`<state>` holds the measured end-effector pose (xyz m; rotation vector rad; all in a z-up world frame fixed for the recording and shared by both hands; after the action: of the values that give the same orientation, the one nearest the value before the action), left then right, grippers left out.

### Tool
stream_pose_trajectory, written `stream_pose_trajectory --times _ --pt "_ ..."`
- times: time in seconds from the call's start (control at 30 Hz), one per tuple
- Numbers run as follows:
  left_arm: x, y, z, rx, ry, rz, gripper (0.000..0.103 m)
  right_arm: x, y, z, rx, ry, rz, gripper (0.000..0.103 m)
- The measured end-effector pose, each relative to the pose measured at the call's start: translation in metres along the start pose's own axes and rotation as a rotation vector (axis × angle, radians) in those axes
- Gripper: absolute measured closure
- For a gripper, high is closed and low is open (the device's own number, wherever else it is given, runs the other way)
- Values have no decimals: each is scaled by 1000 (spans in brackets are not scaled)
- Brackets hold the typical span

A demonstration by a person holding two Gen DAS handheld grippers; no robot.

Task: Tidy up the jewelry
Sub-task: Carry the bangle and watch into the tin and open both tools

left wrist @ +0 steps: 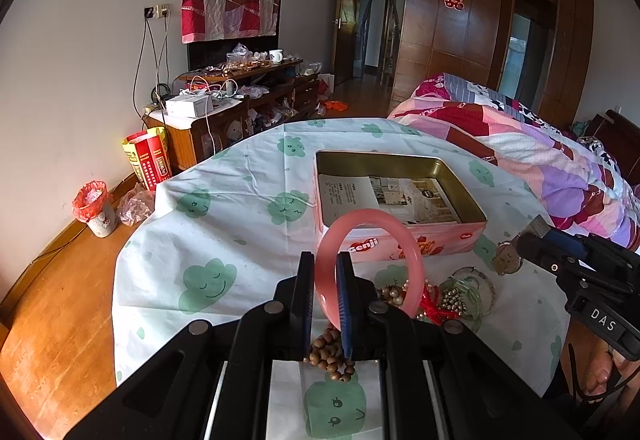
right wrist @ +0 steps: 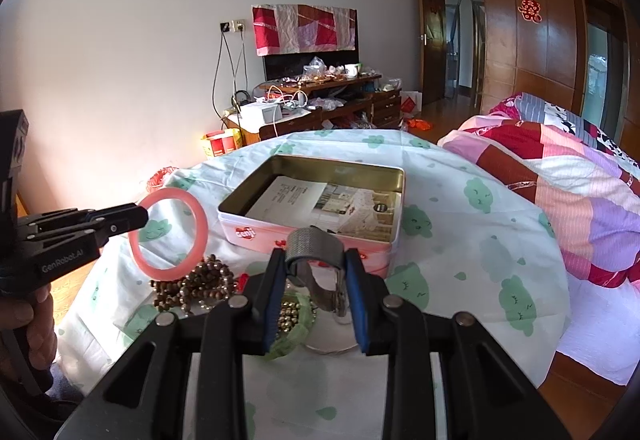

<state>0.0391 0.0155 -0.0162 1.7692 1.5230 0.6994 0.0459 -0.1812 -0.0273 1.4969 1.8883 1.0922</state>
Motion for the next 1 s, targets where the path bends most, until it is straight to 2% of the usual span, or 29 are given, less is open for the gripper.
stream_pose_trajectory --times 0.53,1.0 --pt "-5 45 34 13 22 67 93 -13 37 31 -6 -29 -45 71" --pt "-10 74 94 76 70 102 93 -22 58 71 18 -49 -56 71"
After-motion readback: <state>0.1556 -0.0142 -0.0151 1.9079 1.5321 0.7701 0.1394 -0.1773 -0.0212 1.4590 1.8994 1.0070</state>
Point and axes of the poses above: each gripper's, at about its wrist camera, not at the fingertips, and z roughly the way its jaws point, x to its left, y to its top, the point moved 2 cm from there along z, roughly the way its jaws point, and after that the axes turned 3 degrees about z, right-handed, at the moved point
